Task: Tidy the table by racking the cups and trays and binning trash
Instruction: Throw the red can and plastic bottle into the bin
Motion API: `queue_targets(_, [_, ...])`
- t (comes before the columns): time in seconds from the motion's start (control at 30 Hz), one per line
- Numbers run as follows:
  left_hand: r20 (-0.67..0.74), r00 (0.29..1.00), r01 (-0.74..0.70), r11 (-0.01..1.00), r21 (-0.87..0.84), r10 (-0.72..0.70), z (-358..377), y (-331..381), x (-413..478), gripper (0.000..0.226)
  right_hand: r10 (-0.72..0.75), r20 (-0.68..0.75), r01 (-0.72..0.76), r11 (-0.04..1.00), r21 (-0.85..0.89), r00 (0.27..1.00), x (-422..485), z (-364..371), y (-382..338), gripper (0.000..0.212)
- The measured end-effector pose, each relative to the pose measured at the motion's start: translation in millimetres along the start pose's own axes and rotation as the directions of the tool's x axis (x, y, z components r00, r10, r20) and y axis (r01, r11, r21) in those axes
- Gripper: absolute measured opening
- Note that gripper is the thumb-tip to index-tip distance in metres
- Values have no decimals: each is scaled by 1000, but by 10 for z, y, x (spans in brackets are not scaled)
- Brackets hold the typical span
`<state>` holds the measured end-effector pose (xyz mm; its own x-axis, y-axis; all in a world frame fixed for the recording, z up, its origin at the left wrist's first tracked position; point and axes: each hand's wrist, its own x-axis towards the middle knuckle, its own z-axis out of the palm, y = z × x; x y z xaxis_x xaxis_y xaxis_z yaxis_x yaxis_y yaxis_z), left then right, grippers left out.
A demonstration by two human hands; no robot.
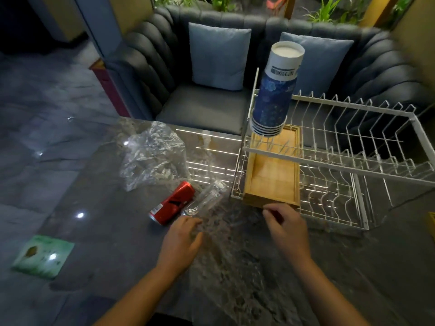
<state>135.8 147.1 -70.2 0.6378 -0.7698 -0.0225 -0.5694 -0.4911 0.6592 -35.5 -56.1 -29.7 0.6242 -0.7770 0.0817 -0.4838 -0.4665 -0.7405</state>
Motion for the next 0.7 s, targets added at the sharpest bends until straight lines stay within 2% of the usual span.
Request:
queue_targets(0.07, [-40, 997, 68, 998, 1, -67, -132, -166, -65, 26, 64, 121, -73, 995, 69, 991, -79, 223, -115, 11])
queue_targets(0.17, [-78, 991, 112, 993, 24, -110, -300, -379, -81, 23, 106, 243, -130, 988, 81, 964, -107, 544, -275, 10])
queue_targets(0.3, [-127, 986, 118, 988, 103, -104, -541, -649, 57, 37, 216, 325, -244, 969, 47, 921, -15, 899, -527, 14])
queue_targets(0.4, [-109, 992, 86, 974, 209, -65, -653, -758, 279, 42, 338, 299, -342, 939, -40, 892, 118, 1160, -696, 15])
queue_targets(0.5, [9, 995, 91, 962, 258, -96, -637, -793, 481, 49, 451, 250, -444, 892, -88, 857, 252, 1391, -782, 25])
queue_targets(0.63, [121, 986, 62, 935, 350, -111, -559, -873, 614, 61, 611, 116, -611, 791, -39, 783, 326, 1604, -825, 42])
queue_targets(0.7, [143, 983, 55, 931, 360, -113, -543, -926, 643, 66, 669, 95, -672, 741, -6, 737, 324, 1708, -826, 55])
